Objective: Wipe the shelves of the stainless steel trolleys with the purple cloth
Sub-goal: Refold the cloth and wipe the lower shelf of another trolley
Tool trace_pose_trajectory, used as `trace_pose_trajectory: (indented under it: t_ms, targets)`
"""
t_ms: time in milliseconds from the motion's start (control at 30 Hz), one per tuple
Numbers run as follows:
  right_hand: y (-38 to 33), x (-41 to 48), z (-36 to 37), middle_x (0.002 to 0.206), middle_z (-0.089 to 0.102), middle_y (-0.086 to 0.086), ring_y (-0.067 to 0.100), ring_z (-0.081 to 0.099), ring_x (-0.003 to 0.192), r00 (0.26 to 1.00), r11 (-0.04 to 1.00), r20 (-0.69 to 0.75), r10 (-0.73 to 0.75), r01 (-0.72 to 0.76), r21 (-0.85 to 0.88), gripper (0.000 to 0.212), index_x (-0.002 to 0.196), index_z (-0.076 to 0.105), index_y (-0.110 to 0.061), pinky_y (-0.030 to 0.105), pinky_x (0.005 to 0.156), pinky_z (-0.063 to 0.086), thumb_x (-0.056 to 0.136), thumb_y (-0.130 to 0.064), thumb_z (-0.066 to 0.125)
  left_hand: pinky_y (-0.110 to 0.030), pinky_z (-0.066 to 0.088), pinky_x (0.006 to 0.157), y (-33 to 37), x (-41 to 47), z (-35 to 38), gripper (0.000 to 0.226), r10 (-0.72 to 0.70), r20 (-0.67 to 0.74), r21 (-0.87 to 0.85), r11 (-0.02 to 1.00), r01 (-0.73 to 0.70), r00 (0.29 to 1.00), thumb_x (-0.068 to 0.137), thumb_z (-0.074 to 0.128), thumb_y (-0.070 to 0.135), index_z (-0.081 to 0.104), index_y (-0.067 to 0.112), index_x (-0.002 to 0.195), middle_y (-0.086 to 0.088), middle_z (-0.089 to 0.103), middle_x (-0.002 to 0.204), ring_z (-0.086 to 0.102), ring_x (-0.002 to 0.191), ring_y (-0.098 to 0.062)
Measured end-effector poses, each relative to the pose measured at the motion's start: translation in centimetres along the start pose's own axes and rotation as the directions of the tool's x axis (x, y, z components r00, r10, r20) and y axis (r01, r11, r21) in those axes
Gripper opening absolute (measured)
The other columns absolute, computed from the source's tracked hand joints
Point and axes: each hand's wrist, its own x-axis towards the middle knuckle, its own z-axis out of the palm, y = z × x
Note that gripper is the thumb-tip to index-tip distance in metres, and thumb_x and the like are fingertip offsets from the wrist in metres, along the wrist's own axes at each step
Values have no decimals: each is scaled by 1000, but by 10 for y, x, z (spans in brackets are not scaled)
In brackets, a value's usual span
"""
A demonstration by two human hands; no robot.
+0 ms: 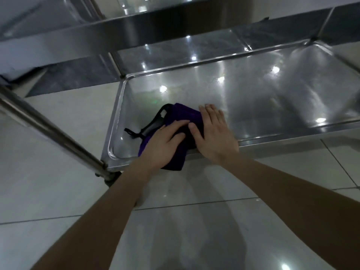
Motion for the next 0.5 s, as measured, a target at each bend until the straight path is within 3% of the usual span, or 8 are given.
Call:
trace_pose_trajectory:
  t_ms: [33,100,167,233,300,367,500]
  targets:
    - [0,0,-2,178,16,15,25,1,167,1000,1000,10,8,-8,27,81,171,19,-16,44,135,-4,109,-67,22,-45,41,122,0,-9,-13,56,-47,-111,-103,994,35,993,102,42,41,56,30,155,7,60,153,55,140,-12]
    - [-3,2,-5,179,16,13,27,-1,167,1000,999,-3,-24,25,31,81,170,26,-27,51,135,-5,105,-75,28,-45,50,113,-10,-21,-44,62,-151,-258,-84,988,133,954,95,50,48,55,31,154,6,60,150,59,132,-13]
    - [-14,9,-2,178,20,9,30,2,167,991,990,7,-134,134,-51,82,167,31,-40,62,132,-3,98,-84,31,-37,42,115,-29,-29,-71,102,-298,-159,31,951,307,941,73,65,68,39,32,164,1,45,165,49,142,-15]
    - [-32,20,5,180,15,4,33,1,166,970,972,132,-204,217,-89,89,166,25,-52,72,127,-5,88,-97,31,-34,34,121,-46,-33,-90,144,-427,87,219,889,401,900,51,83,77,21,28,171,0,28,174,36,154,-19]
    - [-49,32,16,182,2,1,37,-7,166,919,956,333,-211,266,-126,100,164,14,-62,77,121,-15,76,-108,25,-35,42,118,-52,-33,-97,147,-467,253,353,860,369,847,46,99,72,28,29,168,0,36,169,44,147,-19]
    - [-53,41,28,181,-5,-2,41,-14,164,868,932,465,-177,299,-203,106,163,9,-64,79,116,-23,69,-113,19,-31,52,99,-52,-26,-98,135,-454,200,448,831,331,868,47,105,63,37,27,159,0,56,152,60,126,-15]
    - [-40,68,31,181,-9,-9,38,-16,164,862,946,500,-85,227,-230,106,162,7,-65,81,117,-16,68,-112,19,-39,50,101,-47,-6,-97,149,-429,77,638,715,286,900,43,104,65,28,18,163,-8,64,143,61,130,-32]
